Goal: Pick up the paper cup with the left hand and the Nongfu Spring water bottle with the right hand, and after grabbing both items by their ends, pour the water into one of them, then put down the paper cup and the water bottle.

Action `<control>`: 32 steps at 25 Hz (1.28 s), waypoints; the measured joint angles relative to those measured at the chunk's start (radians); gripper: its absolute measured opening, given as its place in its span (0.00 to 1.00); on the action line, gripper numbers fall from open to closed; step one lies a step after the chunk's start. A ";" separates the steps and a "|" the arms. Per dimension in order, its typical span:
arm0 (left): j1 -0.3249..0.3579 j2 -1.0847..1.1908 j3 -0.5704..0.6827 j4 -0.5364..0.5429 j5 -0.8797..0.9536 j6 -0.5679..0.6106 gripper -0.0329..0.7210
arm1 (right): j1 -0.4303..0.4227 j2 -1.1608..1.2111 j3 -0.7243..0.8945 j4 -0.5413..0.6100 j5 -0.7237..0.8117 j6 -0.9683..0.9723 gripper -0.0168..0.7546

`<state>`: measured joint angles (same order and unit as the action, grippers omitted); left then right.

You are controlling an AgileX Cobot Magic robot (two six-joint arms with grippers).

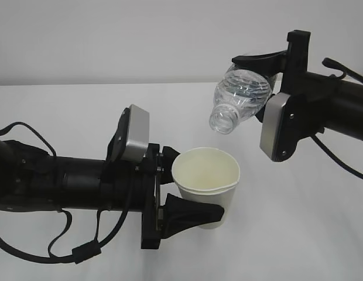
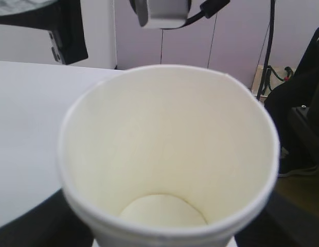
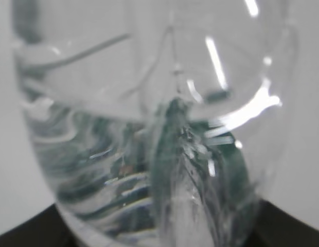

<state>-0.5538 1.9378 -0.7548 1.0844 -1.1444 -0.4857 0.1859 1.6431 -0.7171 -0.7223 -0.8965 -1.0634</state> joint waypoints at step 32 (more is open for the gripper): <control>0.000 0.000 0.000 -0.009 0.011 0.000 0.73 | 0.000 0.000 0.000 0.000 -0.013 -0.022 0.56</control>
<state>-0.5538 1.9378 -0.7548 1.0750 -1.1339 -0.4857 0.1859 1.6431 -0.7171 -0.7223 -0.9095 -1.0858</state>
